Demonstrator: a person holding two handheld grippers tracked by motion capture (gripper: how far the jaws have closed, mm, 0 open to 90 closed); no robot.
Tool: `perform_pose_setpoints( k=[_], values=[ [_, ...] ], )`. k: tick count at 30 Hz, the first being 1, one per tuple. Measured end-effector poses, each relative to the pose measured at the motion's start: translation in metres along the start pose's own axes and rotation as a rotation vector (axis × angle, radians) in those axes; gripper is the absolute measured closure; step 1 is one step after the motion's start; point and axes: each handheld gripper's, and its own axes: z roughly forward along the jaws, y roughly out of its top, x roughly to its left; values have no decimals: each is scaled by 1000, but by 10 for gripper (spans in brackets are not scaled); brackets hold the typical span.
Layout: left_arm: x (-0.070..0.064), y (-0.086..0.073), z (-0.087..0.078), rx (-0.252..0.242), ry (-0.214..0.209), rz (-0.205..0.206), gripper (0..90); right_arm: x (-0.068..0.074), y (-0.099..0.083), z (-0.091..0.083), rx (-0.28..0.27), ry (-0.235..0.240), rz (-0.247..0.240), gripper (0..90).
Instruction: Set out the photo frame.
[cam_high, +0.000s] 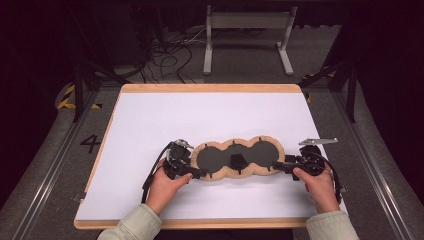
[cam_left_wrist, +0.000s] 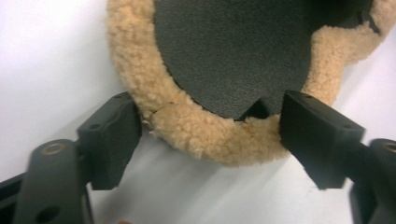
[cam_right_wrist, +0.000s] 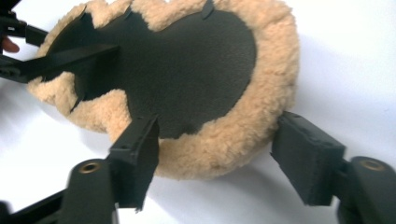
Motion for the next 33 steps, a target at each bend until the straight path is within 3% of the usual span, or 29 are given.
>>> perform_pose_setpoints(
  k=[3,8,14,21,25,29,33],
  values=[
    [-1,-1,-4,-28,37,-14,303,4,1,-2,-8,-26,-18,400],
    [-1,-3,-13,-91,105,-2,417,9,2,-4,-33,-51,-28,519],
    [-3,-5,-25,-180,120,-4,519,12,2,-7,-56,-90,-37,588],
    [-7,-7,-32,-251,155,20,535,15,1,-2,-57,-112,-51,595],
    [-10,-7,-34,-270,154,44,553,21,2,-5,-107,-177,-85,603],
    [-14,-7,-36,-303,181,81,564,24,2,-6,-149,-194,-123,606],
    [-16,-8,-37,-305,180,97,575,25,1,-3,-110,-229,-148,606]
  ],
)
